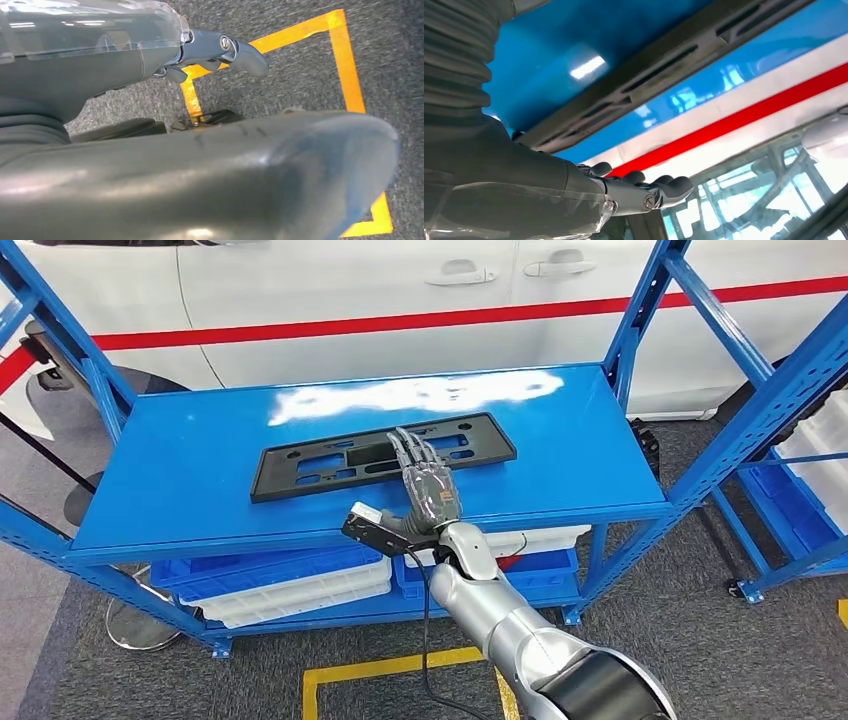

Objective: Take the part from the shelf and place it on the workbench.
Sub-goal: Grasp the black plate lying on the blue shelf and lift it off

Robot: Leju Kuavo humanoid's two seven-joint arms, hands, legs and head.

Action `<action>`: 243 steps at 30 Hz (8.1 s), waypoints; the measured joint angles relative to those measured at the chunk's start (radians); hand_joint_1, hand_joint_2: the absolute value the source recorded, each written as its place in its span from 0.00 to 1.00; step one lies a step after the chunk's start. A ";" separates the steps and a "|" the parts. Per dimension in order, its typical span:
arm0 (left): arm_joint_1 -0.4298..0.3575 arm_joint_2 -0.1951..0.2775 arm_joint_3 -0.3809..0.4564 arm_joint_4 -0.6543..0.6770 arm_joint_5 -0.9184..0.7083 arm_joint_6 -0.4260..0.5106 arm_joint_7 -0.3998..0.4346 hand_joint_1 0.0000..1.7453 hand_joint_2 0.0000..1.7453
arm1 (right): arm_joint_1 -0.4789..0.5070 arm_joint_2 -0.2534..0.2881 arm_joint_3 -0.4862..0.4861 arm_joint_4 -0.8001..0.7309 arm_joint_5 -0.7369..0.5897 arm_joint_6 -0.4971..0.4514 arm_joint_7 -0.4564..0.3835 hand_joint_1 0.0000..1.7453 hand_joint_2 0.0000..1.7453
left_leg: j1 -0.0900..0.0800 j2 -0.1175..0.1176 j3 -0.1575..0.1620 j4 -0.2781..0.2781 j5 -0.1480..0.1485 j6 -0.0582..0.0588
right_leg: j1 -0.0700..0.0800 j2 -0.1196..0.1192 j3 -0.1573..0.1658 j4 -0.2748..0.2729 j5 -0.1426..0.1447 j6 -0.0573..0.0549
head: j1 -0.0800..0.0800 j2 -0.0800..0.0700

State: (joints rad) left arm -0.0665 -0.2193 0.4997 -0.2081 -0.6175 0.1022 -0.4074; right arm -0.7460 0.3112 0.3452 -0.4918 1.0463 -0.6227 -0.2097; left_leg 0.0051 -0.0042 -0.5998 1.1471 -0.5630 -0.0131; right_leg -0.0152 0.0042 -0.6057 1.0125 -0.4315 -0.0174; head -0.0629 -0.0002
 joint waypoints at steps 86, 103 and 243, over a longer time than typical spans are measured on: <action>-0.004 0.014 0.026 0.012 -0.043 0.006 0.027 0.00 0.00 | -0.020 -0.013 -0.003 0.062 0.142 -0.001 0.154 1.00 1.00 | -0.021 -0.013 0.157 -0.166 0.006 0.039 | 0.044 0.013 -0.075 0.013 0.064 -0.023 | 0.000 0.000; -0.011 0.015 0.029 0.012 -0.046 0.002 0.028 0.00 0.00 | -0.070 -0.015 0.041 0.074 0.220 0.131 0.270 1.00 1.00 | -0.022 -0.013 0.160 -0.165 0.006 0.039 | 0.044 0.014 -0.072 0.013 0.065 -0.023 | 0.000 0.000; 0.012 0.031 0.229 0.012 0.007 0.110 -0.047 0.00 0.00 | 0.261 -0.332 0.073 -1.083 -1.081 0.471 -0.150 1.00 1.00 | 0.002 0.000 0.008 -0.093 0.088 -0.001 | -0.005 -0.004 0.026 -0.003 -0.015 0.008 | 0.000 0.000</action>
State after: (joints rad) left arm -0.0543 -0.1882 0.7291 -0.1965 -0.6102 0.2121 -0.4542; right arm -0.4846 -0.0206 0.4187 -1.5751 -0.0352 -0.1518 -0.3597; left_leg 0.0071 -0.0038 -0.5921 1.0539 -0.4753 -0.0136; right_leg -0.0206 0.0007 -0.5800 1.0098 -0.4463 -0.0099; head -0.0630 -0.0004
